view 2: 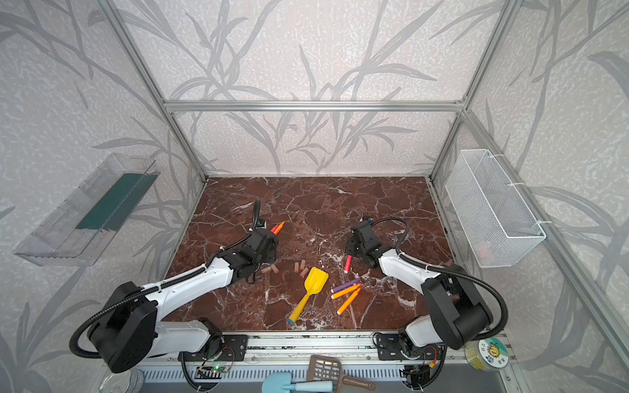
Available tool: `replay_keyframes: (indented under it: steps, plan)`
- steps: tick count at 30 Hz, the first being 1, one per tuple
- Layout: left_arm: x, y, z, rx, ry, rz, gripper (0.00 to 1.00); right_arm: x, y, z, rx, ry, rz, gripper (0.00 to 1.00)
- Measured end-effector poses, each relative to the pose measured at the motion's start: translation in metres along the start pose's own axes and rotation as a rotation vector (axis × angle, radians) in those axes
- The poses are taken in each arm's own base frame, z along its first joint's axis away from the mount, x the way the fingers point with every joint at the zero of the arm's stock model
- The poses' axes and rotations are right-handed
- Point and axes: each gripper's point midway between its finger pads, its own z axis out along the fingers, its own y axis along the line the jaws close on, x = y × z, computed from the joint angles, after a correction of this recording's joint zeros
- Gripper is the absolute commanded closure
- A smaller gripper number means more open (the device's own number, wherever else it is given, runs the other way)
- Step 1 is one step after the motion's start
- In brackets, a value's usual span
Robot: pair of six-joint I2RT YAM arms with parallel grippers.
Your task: Insert the pens into the pen caps
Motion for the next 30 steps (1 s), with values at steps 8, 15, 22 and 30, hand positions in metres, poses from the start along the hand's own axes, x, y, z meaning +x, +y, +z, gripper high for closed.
replay_keyframes:
  steps: [8, 15, 22, 30]
  plan:
    - [-0.006, -0.005, 0.021, -0.025, 0.059, 0.012, 0.42, -0.038, -0.028, -0.054, 0.081, -0.237, -0.048, 0.35]
    - [-0.013, -0.012, 0.035, -0.051, 0.092, 0.032, 0.43, -0.047, -0.085, -0.058, 0.268, -0.298, -0.016, 0.33]
    - [-0.016, -0.016, 0.059, -0.085, 0.125, 0.058, 0.48, -0.045, -0.095, -0.052, 0.308, -0.285, -0.012, 0.33]
    - [-0.004, -0.017, 0.086, -0.120, 0.185, 0.091, 0.50, -0.046, -0.095, -0.052, 0.309, -0.286, -0.012, 0.33]
